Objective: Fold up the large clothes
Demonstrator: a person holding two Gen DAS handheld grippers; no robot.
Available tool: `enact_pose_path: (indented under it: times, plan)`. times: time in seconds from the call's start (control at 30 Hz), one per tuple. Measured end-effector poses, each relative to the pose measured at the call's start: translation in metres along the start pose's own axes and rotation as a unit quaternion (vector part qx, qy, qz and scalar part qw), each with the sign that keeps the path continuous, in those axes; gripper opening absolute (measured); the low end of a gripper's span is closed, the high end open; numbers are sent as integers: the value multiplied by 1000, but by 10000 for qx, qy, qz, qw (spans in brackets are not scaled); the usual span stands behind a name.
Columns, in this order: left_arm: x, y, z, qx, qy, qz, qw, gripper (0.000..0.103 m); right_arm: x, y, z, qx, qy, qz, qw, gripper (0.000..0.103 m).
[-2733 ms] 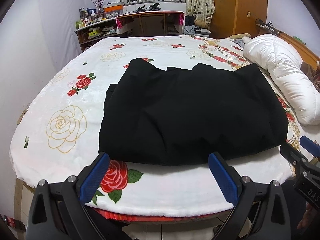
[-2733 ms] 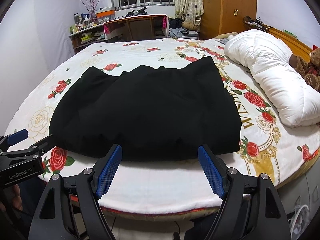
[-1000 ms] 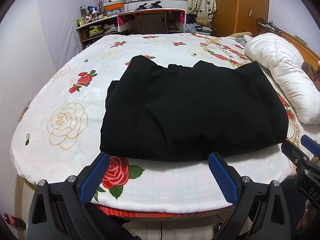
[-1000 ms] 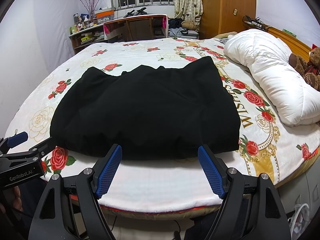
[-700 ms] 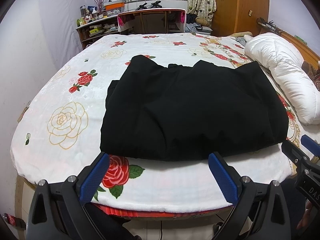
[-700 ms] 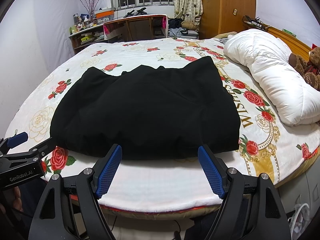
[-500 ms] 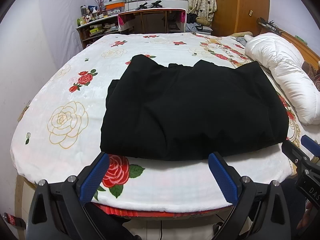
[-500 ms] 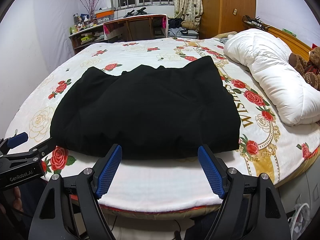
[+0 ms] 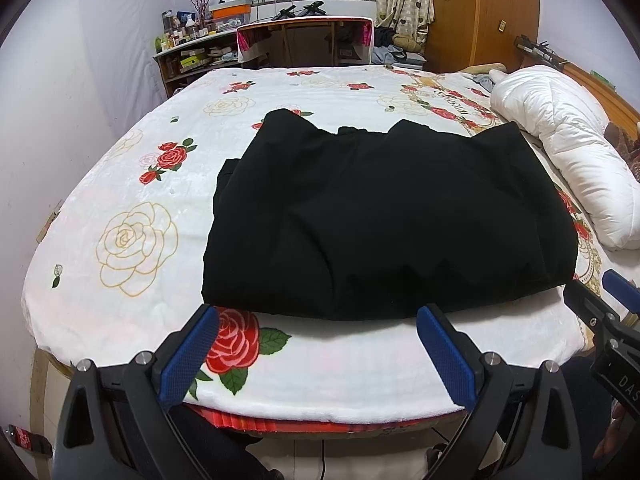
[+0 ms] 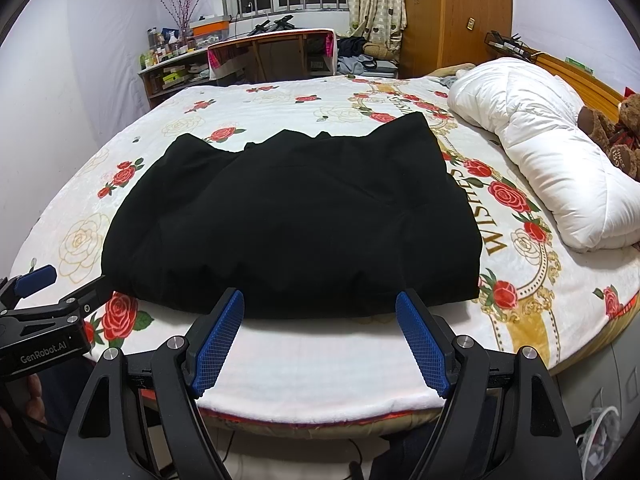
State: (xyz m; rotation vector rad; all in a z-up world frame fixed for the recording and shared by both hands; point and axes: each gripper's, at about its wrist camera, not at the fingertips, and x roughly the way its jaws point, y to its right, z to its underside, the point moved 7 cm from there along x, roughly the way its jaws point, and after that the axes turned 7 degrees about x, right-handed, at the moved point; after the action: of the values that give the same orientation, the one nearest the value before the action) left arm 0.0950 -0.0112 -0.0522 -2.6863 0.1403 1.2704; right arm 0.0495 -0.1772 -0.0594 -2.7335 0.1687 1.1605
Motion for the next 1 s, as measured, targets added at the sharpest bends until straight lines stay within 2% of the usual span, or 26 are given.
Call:
enact_pose_path:
  times: [1.0]
  plan:
    - [-2, -2, 3, -13, -20, 1, 10000, 100, -1, 1, 0, 4, -2, -9, 10000, 78]
